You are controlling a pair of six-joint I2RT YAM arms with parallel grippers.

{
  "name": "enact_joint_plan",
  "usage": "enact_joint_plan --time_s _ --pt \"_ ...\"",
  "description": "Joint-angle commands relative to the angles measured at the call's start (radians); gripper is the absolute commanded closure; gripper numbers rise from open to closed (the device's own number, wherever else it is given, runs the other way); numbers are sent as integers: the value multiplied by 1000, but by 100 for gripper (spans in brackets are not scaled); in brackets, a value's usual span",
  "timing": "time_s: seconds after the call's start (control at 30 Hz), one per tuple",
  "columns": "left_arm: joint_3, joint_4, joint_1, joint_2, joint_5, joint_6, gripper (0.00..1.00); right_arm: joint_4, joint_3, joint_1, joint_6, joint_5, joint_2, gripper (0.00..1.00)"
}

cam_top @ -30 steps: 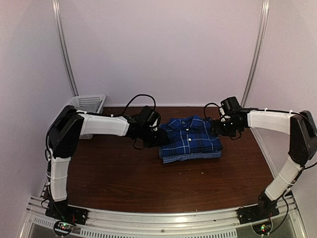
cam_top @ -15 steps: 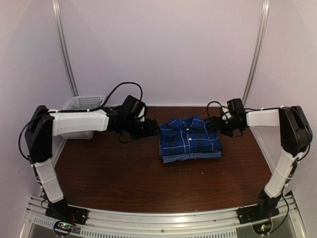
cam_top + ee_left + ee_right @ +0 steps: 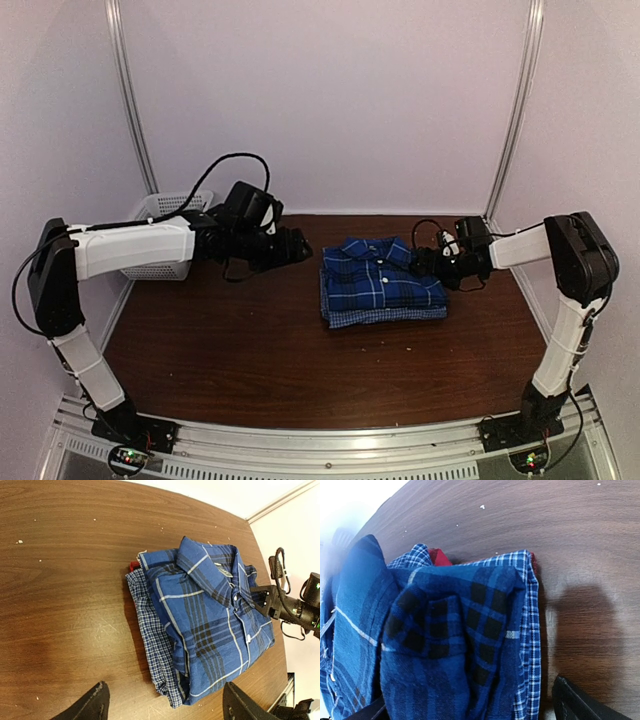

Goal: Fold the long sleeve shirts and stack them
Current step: Move the square-folded shirt to the corner of the board.

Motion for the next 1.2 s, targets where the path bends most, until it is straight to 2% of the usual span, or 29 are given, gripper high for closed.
enact_joint_plan --time_s 0.0,0.33,0.8,0.97,1.17 --pt "-10 14 11 -39 -11 15 21 32 -50 6 11 -54 12 6" --pt "27 13 15 -59 7 19 21 88 -108 120 74 -45 -30 7" --pt "15 12 14 -100 25 21 21 194 -46 444 306 67 41 7" --pt "-1 11 16 -130 35 21 21 314 -43 589 460 116 73 7" --pt "-29 11 17 -171 45 24 21 355 74 753 571 189 157 7"
